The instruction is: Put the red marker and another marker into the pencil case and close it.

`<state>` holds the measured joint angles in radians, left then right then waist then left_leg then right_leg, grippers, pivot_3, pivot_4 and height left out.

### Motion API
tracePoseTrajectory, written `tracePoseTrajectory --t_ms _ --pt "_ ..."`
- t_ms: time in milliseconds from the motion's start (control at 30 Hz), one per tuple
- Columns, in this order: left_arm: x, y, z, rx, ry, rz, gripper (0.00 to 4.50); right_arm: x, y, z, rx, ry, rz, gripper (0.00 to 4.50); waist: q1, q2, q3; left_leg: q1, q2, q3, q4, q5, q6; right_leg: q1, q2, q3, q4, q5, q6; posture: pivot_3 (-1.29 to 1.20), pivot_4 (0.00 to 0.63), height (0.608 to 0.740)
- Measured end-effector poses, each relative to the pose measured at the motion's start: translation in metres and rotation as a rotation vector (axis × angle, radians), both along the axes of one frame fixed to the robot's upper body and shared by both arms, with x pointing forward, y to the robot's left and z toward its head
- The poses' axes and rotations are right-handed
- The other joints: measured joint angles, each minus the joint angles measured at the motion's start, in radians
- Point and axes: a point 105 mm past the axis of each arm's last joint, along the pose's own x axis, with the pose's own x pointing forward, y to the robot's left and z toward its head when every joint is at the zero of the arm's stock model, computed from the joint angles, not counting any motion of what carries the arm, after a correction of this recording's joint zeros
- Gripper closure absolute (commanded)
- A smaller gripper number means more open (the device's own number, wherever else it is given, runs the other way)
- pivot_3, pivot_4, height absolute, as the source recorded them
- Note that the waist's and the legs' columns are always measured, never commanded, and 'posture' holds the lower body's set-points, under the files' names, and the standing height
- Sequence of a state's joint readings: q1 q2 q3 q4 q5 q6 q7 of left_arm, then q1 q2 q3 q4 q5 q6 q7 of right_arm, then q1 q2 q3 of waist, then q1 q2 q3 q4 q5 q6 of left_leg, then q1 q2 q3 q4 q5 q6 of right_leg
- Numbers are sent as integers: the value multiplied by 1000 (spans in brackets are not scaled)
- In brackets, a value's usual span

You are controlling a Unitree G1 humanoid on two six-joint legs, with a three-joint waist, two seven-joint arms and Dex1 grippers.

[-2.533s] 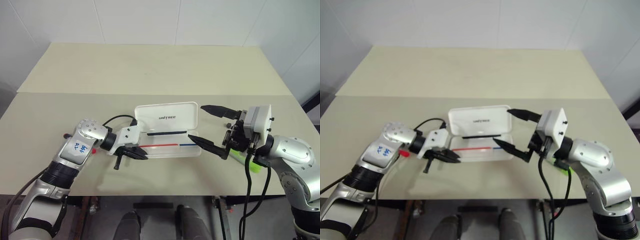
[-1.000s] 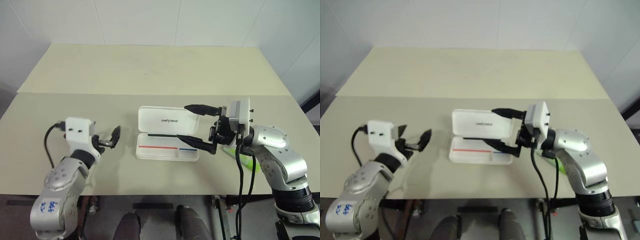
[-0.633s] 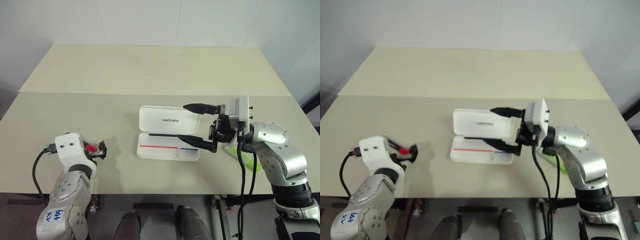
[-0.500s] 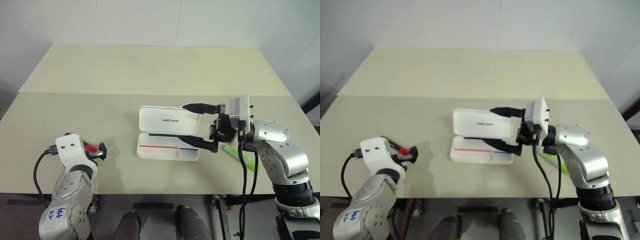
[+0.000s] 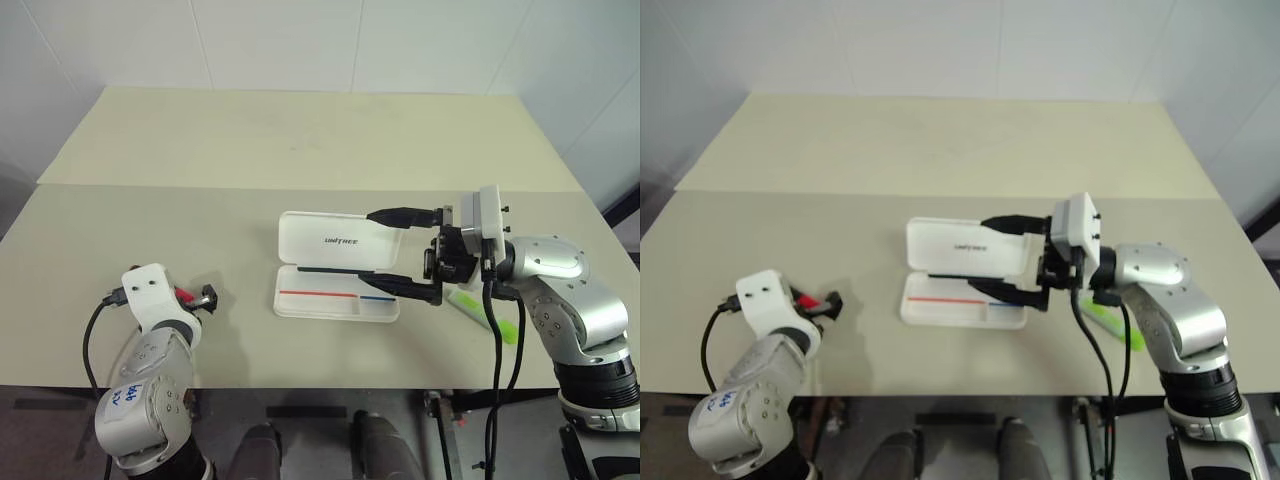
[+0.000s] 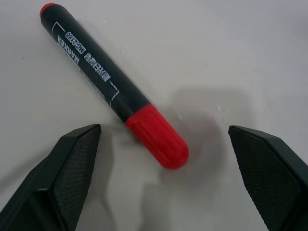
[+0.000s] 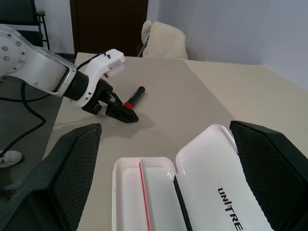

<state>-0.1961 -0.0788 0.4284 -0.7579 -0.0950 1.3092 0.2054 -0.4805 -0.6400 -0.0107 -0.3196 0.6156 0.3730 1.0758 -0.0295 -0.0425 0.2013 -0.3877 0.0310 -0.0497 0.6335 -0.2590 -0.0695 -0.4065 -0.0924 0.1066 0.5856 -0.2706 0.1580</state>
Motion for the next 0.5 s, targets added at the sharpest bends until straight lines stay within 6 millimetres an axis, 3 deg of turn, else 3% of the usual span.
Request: tracePoseTrajectory --t_ms 100,433,500 --pt "5 3 1 -19 -5 19 615 0 -1 -1 -2 3 -6 0 1 0 0 0 0 0 1 1 0 0 0 0 -1 1 -1 0 150 740" --pt "6 17 0 -24 6 79 3913 1 -3 -1 8 4 -33 0 2 0 0 0 0 0 1 1 0 1 0 0 -2 1 -1 0 150 740" --pt "7 18 1 -16 9 80 3927 1 -3 -1 8 3 -34 0 1 0 0 0 0 0 1 1 0 1 0 0 -2 1 -1 0 150 740"
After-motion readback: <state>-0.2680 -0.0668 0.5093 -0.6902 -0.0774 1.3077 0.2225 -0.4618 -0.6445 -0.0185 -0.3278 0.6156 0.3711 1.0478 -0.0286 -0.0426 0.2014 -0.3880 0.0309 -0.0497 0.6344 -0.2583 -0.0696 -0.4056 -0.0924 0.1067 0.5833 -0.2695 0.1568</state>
